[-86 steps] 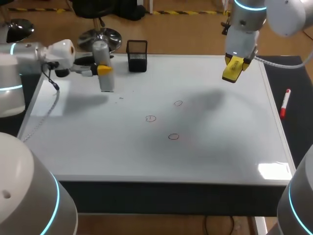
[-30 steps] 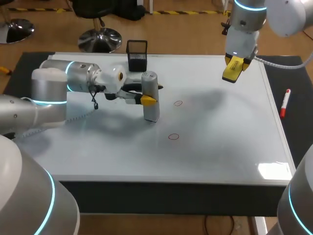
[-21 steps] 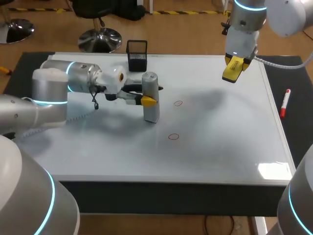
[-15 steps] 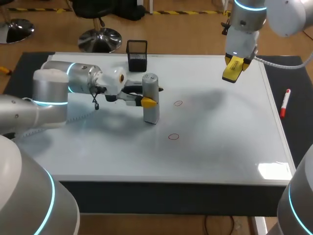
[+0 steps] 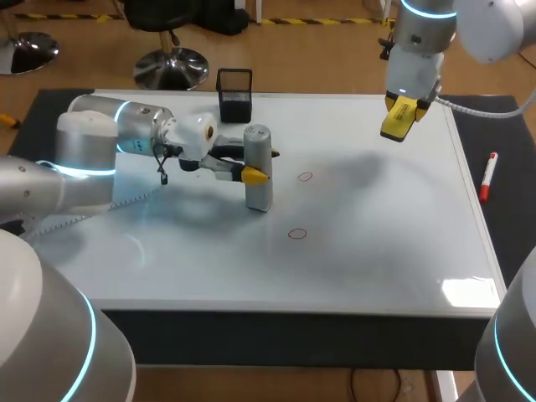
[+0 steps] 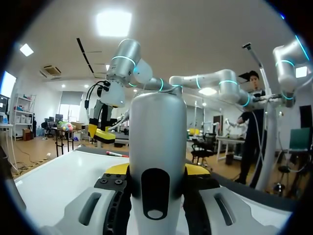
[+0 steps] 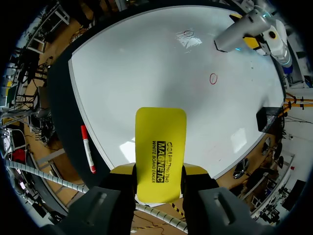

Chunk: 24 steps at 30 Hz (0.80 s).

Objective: Pick up the inspection probe, press it on each red-marked spot on the whiteboard one by one, put down the probe, pick up the eraser, and wipe off all the red marks.

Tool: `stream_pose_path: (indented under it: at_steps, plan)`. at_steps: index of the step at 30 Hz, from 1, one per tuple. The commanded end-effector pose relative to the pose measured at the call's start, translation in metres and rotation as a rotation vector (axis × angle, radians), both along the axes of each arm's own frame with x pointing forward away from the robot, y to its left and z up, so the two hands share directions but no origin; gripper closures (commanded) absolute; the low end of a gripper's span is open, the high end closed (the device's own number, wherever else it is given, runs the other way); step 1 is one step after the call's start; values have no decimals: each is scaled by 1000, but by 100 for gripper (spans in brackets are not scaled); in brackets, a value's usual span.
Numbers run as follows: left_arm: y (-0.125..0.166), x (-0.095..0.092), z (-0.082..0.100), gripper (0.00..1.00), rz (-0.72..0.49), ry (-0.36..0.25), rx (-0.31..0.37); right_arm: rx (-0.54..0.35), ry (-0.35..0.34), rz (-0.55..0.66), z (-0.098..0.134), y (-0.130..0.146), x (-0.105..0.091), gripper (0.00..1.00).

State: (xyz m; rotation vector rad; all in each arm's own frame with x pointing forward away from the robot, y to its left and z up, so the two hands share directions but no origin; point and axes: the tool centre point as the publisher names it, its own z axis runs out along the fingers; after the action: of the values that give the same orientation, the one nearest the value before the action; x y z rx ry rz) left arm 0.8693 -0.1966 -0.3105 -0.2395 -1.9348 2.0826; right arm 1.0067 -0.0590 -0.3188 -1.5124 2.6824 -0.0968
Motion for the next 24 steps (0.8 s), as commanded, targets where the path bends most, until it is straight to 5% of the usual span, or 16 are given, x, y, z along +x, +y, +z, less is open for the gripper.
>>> stream_pose_path:
  at_steps: [1,9,24]
  plan:
    - [1,-1,-3,100,2,1,2,-2,-1,2,1,-1,0,100]
    - [1,-1,-1,100,-7,7,-18,-2,-1,2,1,-1,0,100]
    - [22,16,48,100,43,11,-81,-2,-1,2,1,-1,0,100]
